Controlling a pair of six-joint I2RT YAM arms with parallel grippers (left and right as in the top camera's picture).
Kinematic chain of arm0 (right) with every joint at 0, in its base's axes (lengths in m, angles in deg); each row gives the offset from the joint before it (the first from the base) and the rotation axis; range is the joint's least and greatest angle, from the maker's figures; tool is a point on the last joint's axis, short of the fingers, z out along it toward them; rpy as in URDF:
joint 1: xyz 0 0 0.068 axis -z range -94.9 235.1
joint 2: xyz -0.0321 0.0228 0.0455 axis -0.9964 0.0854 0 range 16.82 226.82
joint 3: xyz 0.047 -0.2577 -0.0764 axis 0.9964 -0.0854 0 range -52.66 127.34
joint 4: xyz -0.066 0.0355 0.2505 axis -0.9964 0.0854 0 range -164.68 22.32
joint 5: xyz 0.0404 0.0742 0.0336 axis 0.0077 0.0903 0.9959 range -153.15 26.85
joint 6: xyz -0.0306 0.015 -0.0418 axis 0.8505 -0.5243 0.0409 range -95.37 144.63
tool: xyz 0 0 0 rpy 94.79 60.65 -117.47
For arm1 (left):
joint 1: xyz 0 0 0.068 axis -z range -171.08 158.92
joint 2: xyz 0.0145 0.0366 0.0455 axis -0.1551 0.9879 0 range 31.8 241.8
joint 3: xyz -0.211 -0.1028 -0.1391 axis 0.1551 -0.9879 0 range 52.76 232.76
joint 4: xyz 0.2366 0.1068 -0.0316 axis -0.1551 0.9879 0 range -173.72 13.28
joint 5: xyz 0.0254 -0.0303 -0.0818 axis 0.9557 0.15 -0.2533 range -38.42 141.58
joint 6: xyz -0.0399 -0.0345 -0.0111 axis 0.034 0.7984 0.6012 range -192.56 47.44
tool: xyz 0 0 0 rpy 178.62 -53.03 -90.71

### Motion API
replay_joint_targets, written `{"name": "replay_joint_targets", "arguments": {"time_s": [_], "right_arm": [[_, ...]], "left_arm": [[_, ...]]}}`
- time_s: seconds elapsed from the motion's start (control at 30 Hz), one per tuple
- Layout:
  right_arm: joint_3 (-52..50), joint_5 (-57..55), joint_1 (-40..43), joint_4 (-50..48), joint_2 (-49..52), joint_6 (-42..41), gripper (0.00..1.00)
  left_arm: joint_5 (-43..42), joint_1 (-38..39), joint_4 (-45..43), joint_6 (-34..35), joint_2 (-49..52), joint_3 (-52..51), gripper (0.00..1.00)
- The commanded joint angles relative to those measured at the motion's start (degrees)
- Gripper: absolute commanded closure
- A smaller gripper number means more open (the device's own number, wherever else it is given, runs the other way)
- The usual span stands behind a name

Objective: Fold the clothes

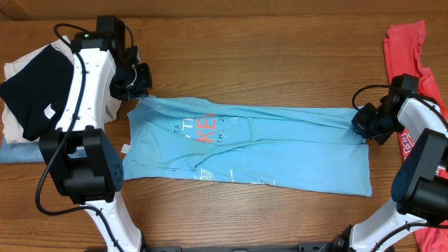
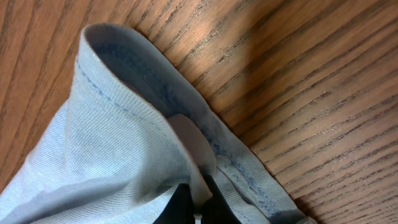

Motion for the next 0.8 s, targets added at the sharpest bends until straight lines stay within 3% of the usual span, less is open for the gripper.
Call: {"name": "replay_joint_targets", "arguments": {"time_s": [0.0,0.37,0.77], "right_arm": [[1.62,-0.59,1.16,0.50,-1.14,-0.09,0.96],[14.73,-0.59,4.42,9.94,-1.33,4.68,0.96],[15.21,-3.06,4.42,21.00,-1.33,6.23,0.96]], "left_arm": [[2.54,-0.50,0.26,0.96,-0.44,0.26,0.96],[1.03,-1.68,1.66,0.35,-5.51,0.35,0.96],[0.90,-1.29,14.10,0.52,-6.03,-0.22,0.96]]}}
